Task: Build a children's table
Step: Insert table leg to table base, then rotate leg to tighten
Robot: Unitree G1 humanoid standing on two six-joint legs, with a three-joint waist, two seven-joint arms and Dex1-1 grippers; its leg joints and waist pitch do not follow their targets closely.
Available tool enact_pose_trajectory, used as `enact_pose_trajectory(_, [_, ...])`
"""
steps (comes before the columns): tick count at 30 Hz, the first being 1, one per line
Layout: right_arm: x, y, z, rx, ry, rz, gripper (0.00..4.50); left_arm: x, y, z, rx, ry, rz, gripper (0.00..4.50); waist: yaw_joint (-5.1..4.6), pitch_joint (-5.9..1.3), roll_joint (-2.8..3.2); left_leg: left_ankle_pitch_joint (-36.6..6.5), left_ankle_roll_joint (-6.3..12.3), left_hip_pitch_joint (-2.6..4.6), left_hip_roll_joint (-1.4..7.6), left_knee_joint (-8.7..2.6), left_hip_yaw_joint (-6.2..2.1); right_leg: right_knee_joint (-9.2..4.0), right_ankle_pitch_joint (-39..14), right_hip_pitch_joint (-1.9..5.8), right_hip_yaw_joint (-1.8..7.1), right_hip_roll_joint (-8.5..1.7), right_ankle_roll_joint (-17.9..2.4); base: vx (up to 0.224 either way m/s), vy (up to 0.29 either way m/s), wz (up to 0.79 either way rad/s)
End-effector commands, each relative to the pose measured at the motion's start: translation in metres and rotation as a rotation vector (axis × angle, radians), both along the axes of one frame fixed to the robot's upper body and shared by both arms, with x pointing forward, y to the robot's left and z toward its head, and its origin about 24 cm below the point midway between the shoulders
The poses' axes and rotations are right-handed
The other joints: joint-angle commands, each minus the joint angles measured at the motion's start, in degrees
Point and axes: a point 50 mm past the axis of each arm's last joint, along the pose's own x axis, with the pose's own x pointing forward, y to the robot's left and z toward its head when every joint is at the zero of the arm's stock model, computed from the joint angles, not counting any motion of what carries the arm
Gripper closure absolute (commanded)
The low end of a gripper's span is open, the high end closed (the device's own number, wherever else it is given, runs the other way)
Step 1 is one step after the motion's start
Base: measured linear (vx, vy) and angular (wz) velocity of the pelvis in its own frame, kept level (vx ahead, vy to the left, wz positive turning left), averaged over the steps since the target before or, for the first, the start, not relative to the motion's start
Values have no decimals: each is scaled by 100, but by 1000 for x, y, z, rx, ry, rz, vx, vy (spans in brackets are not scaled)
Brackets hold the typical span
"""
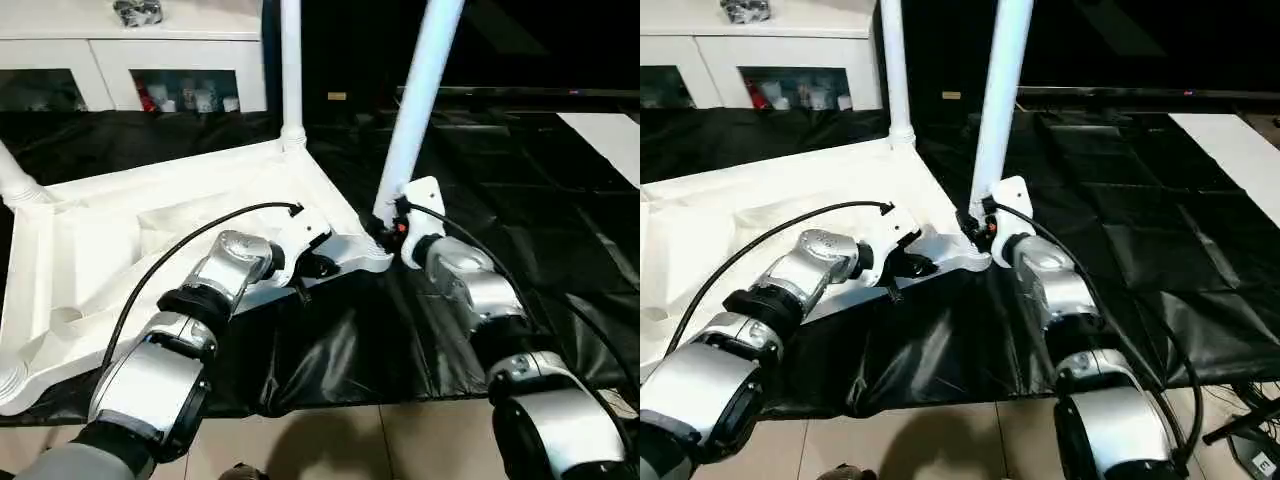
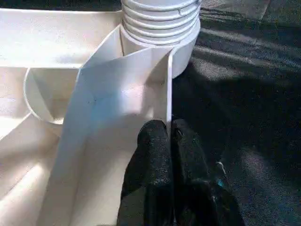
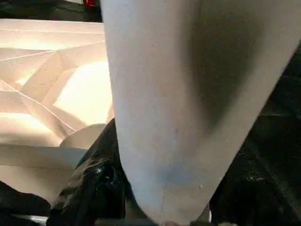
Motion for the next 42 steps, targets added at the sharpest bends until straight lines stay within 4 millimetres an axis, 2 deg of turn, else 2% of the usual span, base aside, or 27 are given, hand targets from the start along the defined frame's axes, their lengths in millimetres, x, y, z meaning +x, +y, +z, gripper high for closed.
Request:
enact_pose_trajectory(1, [-26, 28, -49, -3, 239, 91, 262, 3, -26, 20, -60, -84, -48, 450, -37, -263, 15, -2870, -226, 159, 176, -490, -162, -583, -2789, 53, 119, -300, -852, 0, 0, 0])
enact_pose_trajectory(3, [-26, 27, -48, 6, 231, 91, 192, 3, -26, 20, -67, -85, -47, 450, -36, -261, 4, -2934, -225, 180, 178, -488, -169, -614, -2963, 32, 122, -306, -779, 0, 0, 0])
enact_pose_trajectory(5, [-25, 26, -47, 13, 221, 89, 190, 3, -25, 21, -71, -82, -51, 450, -37, -270, 15, -2934, -226, 189, 185, -491, -168, -616, -2919, 20, 127, -305, -790, 0, 0, 0])
enact_pose_trajectory(7, [-24, 26, -45, 28, 203, 103, 164, 3, -24, 21, -73, -88, -55, 450, -27, -286, 6, -2739, -207, 160, 192, -504, -153, -578, -2528, 55, 132, -293, -880, 0, 0, 0])
enact_pose_trajectory(8, [-24, 26, -45, 28, 203, 103, 151, 3, -24, 21, -73, -88, -55, 450, -21, -289, 31, -2719, -202, 169, 194, -504, -146, -576, -2445, 52, 134, -291, -906, 0, 0, 0])
enact_pose_trajectory(12, [-23, 25, -40, 54, 160, 134, 124, 2, -21, 21, -84, -98, -76, 450, -18, -293, 23, -2596, -169, 143, 197, -505, -128, -547, -2134, 82, 140, -292, -1006, 0, 0, 0])
enact_pose_trajectory(13, [-23, 24, -37, 67, 143, 144, 112, 2, -20, 20, -85, -100, -81, 450, -14, -297, 43, -2535, -159, 141, 199, -505, -123, -536, -2026, 90, 143, -288, -1028, 0, 0, 0])
enact_pose_trajectory(18, [-24, 18, -28, 62, 73, 231, 68, 0, -13, 21, -96, -114, -132, 450, -10, -312, 35, -2370, -103, 130, 200, -496, -104, -518, -1809, 121, 139, -284, -1098, 0, 0, 0])
enact_pose_trajectory(19, [-25, 17, -27, 54, 65, 264, 59, -1, -11, 21, -97, -112, -135, 450, 6, -326, 27, -2197, -46, 119, 203, -482, -90, -497, -1601, 145, 140, -282, -1143, 0, 0, 0])
enact_pose_trajectory(24, [-31, 6, -27, 41, 70, 354, 59, -5, -1, 21, -93, -119, -223, 450, 42, -353, 32, -1702, 106, 79, 211, -447, -65, -435, -1081, 203, 114, -275, -1299, 0, 0, 0])
enact_pose_trajectory(25, [-34, 1, -25, 38, 60, 415, 59, -8, 2, 21, -105, -110, -272, 450, 54, -373, 38, -1459, 174, 70, 218, -416, -43, -375, -591, 222, 97, -253, -1428, 0, 0, 0])
enact_pose_trajectory(27, [-37, -2, -23, 36, 57, 457, 59, -10, 5, 20, -104, -104, -308, 450, 75, -390, 54, -1239, 241, 82, 230, -376, -17, -323, -129, 214, 84, -241, -1565, 0, 0, 0])
enact_pose_trajectory(31, [-49, -11, -20, 1, 72, 629, 59, -17, 15, 18, -99, -73, -409, 450, 136, -406, 52, -981, 391, 63, 237, -319, 5, -246, 394, 242, 60, -238, -1728, 0, 0, 0])
enact_pose_trajectory(33, [-55, -17, -19, -22, 90, 710, 59, -20, 19, 18, -104, -64, -451, 450, 176, -401, 67, -1068, 424, 75, 248, -320, 4, -240, 311, 234, 52, -243, -1734, 0, 0, 0])
enact_pose_trajectory(34, [-57, -18, -19, -36, 97, 743, 59, -21, 22, 18, -104, -54, -465, 450, 175, -394, 104, -1173, 398, 79, 257, -331, -4, -248, 180, 225, 52, -251, -1734, 0, 0, 0])
enact_pose_trajectory(38, [-63, -23, -15, -69, 108, 842, 59, -24, 28, 18, -94, -34, -519, 450, 167, -365, 78, -1550, 208, 96, 265, -368, -7, -312, -430, 217, 64, -272, -1658, 0, 0, 0])
enact_pose_trajectory(42, [-67, -25, -12, -80, 118, 900, 94, -27, 31, 18, -92, -13, -555, 450, 179, -374, 85, -1512, 173, 101, 265, -360, -8, -298, -421, 215, 73, -277, -1662, 0, 0, 0])
